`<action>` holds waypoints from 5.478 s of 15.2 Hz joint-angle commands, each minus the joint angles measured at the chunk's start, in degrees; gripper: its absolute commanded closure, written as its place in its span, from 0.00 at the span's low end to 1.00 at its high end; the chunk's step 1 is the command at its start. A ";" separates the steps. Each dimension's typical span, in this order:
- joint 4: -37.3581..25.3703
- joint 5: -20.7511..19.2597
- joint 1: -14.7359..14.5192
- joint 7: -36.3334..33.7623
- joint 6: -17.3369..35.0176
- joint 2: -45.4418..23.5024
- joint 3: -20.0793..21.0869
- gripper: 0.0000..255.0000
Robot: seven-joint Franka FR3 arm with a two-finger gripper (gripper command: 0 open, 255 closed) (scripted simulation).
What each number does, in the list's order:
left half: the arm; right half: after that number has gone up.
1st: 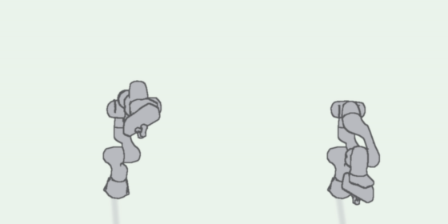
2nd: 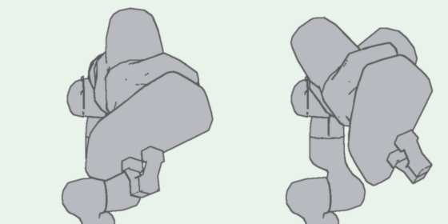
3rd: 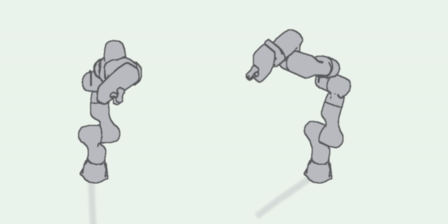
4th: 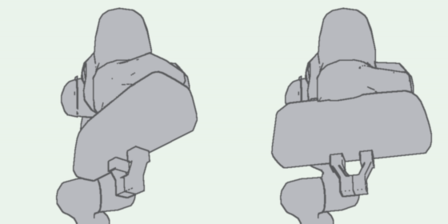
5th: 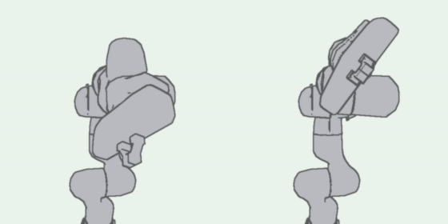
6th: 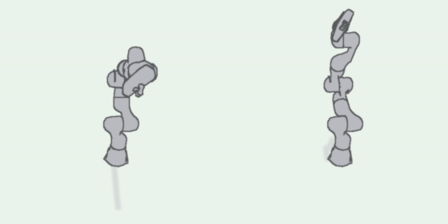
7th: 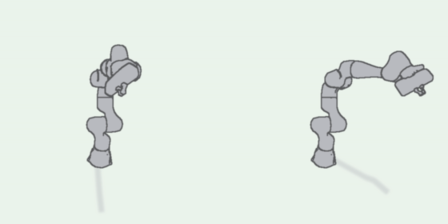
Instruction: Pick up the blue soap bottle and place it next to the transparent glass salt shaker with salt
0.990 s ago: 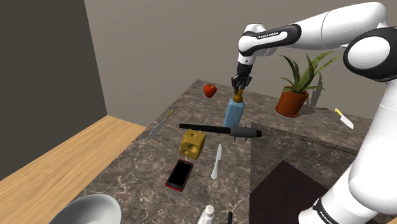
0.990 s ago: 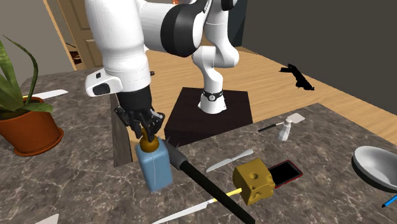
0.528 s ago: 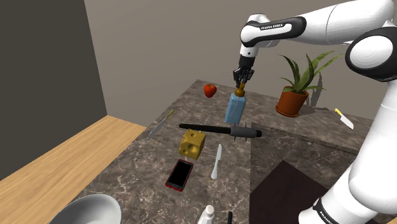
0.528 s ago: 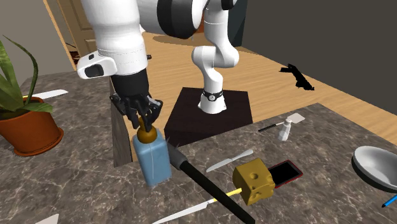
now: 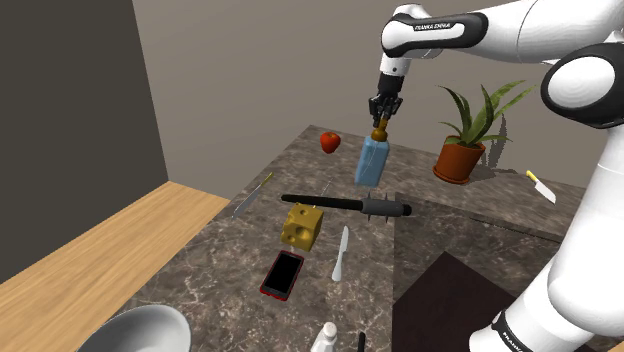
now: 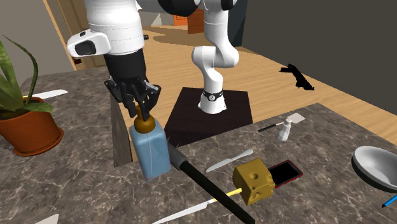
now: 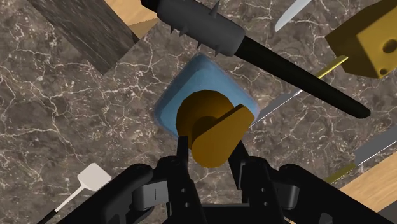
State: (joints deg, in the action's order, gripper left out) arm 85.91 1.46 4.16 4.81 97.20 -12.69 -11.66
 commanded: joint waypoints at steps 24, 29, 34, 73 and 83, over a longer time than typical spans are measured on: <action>0.91 -1.98 -6.78 -11.02 -9.04 10.00 4.28 1.00; 6.67 -2.31 -10.11 -17.69 -8.12 14.79 7.62 1.00; 10.43 -2.03 -13.24 -24.44 -7.70 18.04 11.23 1.00; -4.71 -5.35 -36.56 -72.19 -7.04 1.36 35.97 1.00; 4.66 -4.85 -35.93 -71.90 1.15 2.64 35.75 1.00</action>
State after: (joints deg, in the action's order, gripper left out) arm 90.07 -3.26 -31.77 -67.08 97.52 -9.77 24.12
